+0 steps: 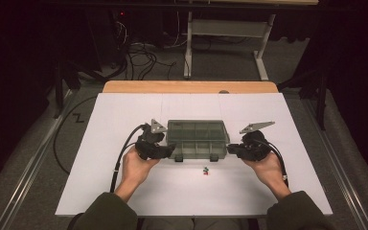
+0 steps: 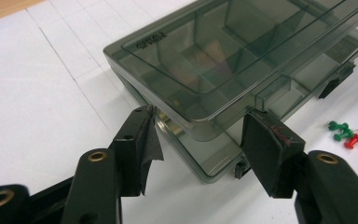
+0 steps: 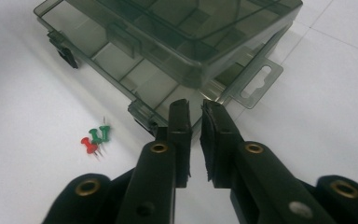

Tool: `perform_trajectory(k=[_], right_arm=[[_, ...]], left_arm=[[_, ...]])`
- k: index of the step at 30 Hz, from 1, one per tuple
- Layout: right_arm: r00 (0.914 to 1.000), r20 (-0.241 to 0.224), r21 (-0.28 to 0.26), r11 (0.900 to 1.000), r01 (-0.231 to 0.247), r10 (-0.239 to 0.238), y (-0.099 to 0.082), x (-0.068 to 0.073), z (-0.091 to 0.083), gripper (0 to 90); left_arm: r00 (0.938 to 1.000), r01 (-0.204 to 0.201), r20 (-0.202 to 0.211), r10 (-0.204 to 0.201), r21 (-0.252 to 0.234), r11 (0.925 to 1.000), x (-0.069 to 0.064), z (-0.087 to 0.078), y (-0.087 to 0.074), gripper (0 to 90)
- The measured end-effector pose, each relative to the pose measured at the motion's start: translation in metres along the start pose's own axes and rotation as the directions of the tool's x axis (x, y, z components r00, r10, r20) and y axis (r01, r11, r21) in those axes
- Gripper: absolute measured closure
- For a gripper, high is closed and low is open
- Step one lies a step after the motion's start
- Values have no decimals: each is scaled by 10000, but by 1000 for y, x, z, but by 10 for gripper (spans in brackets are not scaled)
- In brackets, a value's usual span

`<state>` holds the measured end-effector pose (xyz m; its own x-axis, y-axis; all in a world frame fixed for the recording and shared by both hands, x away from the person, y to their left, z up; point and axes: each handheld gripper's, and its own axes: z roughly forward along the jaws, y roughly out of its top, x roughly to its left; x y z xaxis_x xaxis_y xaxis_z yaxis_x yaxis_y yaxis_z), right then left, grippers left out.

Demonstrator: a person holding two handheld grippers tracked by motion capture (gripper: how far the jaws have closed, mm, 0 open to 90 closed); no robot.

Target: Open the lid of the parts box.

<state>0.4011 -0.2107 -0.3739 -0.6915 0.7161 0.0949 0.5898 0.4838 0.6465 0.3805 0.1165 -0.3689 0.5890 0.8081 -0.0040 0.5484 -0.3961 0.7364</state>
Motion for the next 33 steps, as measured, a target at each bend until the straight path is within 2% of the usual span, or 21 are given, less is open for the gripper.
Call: perform_trajectory(k=[7,11,13,28,33], right_arm=[[9978,103,190,9977,-658,656,3,-8,7,786],[9915,182,249,9913,-1290,1286,10,-15,9,769],[9898,213,196,9898,-1413,1409,13,-17,8,763],[9790,585,950,9751,-2002,1953,31,-23,30,736],[9770,679,925,9738,-2077,2019,36,-23,33,736]], left_arm=[[9996,281,111,-277,-348,9990,4,-3,4,445],[9989,447,194,-438,-482,9978,6,-4,5,443],[9980,584,278,-567,-618,9964,7,-5,6,443],[9950,925,454,-888,-871,9919,14,-6,16,440],[9949,953,419,-916,-963,9908,15,-7,18,441]])
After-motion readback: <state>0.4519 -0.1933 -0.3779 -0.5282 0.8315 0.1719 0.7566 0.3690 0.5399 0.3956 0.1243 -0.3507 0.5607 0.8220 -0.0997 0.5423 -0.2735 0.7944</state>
